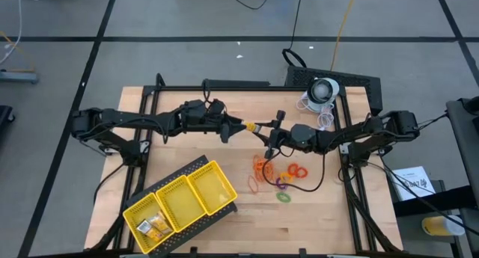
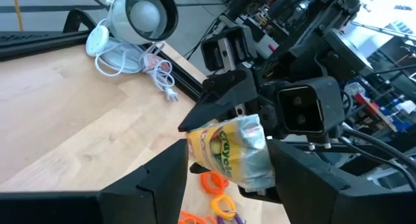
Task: Pick & Place Office Desk Supplies
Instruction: Put the crayon box into the left yellow bin on the shelf, then put the orange spring keychain into the center yellow bin on the shelf
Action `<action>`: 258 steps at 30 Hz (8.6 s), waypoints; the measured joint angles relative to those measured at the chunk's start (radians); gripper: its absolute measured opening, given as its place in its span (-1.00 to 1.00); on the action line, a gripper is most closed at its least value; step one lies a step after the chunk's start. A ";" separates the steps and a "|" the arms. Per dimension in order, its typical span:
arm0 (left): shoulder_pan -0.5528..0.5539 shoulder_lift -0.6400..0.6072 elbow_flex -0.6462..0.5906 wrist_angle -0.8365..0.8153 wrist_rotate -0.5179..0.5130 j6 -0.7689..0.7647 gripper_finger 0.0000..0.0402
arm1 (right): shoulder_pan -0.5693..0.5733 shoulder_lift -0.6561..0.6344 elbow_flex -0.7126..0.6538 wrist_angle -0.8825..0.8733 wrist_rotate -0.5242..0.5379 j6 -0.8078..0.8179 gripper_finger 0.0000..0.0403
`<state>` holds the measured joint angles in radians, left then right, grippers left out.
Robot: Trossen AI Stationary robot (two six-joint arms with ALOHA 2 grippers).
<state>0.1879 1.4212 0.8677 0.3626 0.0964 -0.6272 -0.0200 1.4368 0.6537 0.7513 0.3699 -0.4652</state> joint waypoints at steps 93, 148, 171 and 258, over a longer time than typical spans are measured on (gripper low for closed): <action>-0.471 -0.962 0.065 -1.189 0.314 -0.664 -0.76 | -0.026 -0.034 -0.003 0.000 -0.004 0.191 -0.30; -1.138 -0.573 0.080 -1.242 -0.023 -1.159 -0.31 | -0.035 -0.034 -0.003 -0.001 -0.009 0.164 -0.30; -1.137 -0.703 0.079 -1.056 -0.407 -0.869 0.08 | -0.035 -0.034 -0.003 -0.024 -0.009 0.165 -0.30; -0.097 -1.396 -0.793 -0.526 -0.054 0.475 -0.47 | 0.062 -0.247 -0.002 -0.620 -0.270 0.545 -0.30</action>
<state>0.0906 0.0254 0.0750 -0.1639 0.0424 -0.1525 0.0416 1.1896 0.6514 0.1310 0.0998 0.0799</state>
